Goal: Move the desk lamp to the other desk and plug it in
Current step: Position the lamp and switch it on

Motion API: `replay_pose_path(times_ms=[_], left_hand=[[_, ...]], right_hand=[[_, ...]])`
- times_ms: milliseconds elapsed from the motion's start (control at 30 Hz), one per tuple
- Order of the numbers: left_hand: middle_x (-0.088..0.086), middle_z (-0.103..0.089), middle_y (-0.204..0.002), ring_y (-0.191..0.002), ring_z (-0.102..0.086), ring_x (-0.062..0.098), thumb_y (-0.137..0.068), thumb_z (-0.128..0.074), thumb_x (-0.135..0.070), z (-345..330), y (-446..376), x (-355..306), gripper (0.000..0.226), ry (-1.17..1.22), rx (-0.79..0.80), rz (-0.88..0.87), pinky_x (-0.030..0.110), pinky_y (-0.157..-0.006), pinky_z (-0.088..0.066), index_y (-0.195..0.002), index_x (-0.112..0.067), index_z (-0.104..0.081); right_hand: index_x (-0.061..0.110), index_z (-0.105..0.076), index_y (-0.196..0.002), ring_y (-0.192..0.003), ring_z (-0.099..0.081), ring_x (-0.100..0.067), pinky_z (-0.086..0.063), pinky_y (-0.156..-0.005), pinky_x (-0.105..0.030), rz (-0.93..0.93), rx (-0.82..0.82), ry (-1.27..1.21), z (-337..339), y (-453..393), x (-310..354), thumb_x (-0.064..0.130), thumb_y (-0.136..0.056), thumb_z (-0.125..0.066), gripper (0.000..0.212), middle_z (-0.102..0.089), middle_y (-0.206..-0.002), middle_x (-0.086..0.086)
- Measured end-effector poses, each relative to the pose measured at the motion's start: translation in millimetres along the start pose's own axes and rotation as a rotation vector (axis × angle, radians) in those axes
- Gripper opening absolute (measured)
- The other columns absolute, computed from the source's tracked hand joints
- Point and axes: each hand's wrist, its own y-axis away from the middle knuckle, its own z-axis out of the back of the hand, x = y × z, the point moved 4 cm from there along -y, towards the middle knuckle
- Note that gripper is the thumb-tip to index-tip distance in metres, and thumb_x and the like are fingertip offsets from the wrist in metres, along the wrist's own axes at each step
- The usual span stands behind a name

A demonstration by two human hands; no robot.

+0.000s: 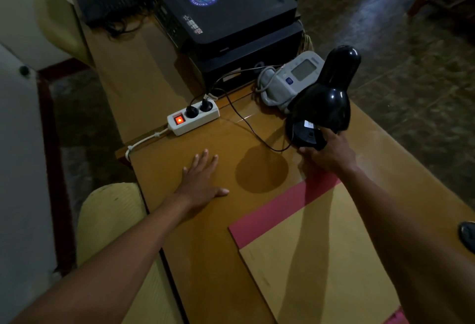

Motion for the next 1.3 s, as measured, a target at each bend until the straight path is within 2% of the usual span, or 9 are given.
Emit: replay_pose_path(times_ms=[167, 267, 333, 433, 533, 667, 867, 967, 1300], left_hand=[[0.005, 0.031, -0.16, -0.146, 0.029, 0.027, -0.097, -0.04, -0.06, -13, 0, 6, 0.089, -0.102, 0.0, -0.055, 0.052, -0.116, 0.014, -0.155, -0.025, 0.017], [0.005, 0.029, -0.161, -0.145, 0.032, 0.024, -0.099, -0.017, -0.064, -25, 7, 10, 0.077, -0.158, -0.105, -0.109, 0.051, -0.118, 0.016, -0.155, -0.026, 0.018], [0.005, 0.025, -0.163, -0.147, 0.028, 0.023, -0.1, -0.011, -0.063, -31, 10, 10, 0.072, -0.174, -0.202, -0.113, 0.049, -0.118, 0.016, -0.156, -0.026, 0.014], [0.006, 0.015, -0.165, -0.15, 0.019, 0.023, -0.1, -0.011, -0.063, -37, 10, 10, 0.07, -0.203, -0.308, -0.097, 0.049, -0.119, 0.013, -0.158, -0.026, 0.006], [0.007, 0.008, -0.166, -0.152, 0.013, 0.025, -0.1, -0.014, -0.062, -38, 9, 12, 0.071, -0.213, -0.35, -0.105, 0.052, -0.12, 0.006, -0.159, -0.025, 0.0], [0.011, 0.001, -0.166, -0.153, 0.006, 0.028, -0.099, -0.023, -0.059, -37, 8, 10, 0.072, -0.176, -0.377, -0.113, 0.054, -0.121, 0.001, -0.159, -0.023, -0.008], [0.011, 0.013, -0.164, -0.151, 0.014, 0.028, -0.097, -0.01, -0.064, -39, 4, 11, 0.074, -0.218, -0.317, -0.084, 0.053, -0.121, 0.005, -0.158, -0.024, 0.005], [0.012, 0.015, -0.164, -0.15, 0.016, 0.028, -0.096, -0.008, -0.065, -40, 2, 12, 0.075, -0.229, -0.305, -0.081, 0.053, -0.121, 0.007, -0.158, -0.024, 0.008], [0.011, 0.02, -0.163, -0.149, 0.02, 0.029, -0.094, -0.004, -0.066, -38, 3, 11, 0.077, -0.229, -0.278, -0.088, 0.051, -0.119, 0.012, -0.157, -0.024, 0.012]], right_hand=[[0.035, -0.035, -0.153, -0.143, -0.034, -0.044, -0.053, -0.097, -0.056, 0.11, -0.173, 0.05, -13, 31, 5, 0.046, -0.092, -0.062, 0.067, -0.009, -0.164, -0.017], [0.027, -0.038, -0.153, -0.138, -0.039, -0.047, -0.054, -0.095, -0.056, 0.136, -0.227, 0.066, -17, 39, 8, 0.037, -0.097, -0.058, 0.061, -0.014, -0.162, -0.024], [0.024, -0.039, -0.153, -0.131, -0.046, -0.048, -0.057, -0.089, -0.053, 0.148, -0.264, 0.099, -18, 41, 8, 0.037, -0.098, -0.057, 0.059, -0.016, -0.161, -0.028], [0.024, -0.038, -0.153, -0.129, -0.048, -0.047, -0.058, -0.086, -0.048, 0.147, -0.286, 0.139, -22, 42, 7, 0.036, -0.1, -0.055, 0.057, -0.015, -0.161, -0.03], [0.029, -0.039, -0.153, -0.138, -0.039, -0.044, -0.056, -0.091, -0.046, 0.134, -0.252, 0.243, -28, 38, 5, 0.037, -0.103, -0.045, 0.051, -0.011, -0.165, -0.021], [0.037, -0.046, -0.146, -0.126, -0.052, -0.051, -0.05, -0.098, -0.051, 0.046, -0.276, 0.052, -28, 40, 3, 0.036, -0.102, -0.046, 0.045, -0.007, -0.167, -0.016], [0.035, -0.048, -0.146, -0.108, -0.061, -0.053, -0.054, -0.089, -0.053, 0.068, -0.306, 0.039, -21, 43, 8, 0.029, -0.101, -0.052, 0.045, -0.018, -0.162, -0.025], [0.033, -0.048, -0.146, -0.105, -0.063, -0.052, -0.053, -0.091, -0.054, 0.09, -0.306, 0.049, -18, 44, 12, 0.028, -0.102, -0.052, 0.045, -0.02, -0.161, -0.027], [0.035, -0.033, -0.153, -0.093, -0.065, -0.054, -0.057, -0.077, -0.055, 0.046, -0.251, 0.084, -17, 44, 16, 0.031, -0.103, -0.049, 0.052, -0.015, -0.162, -0.027]])
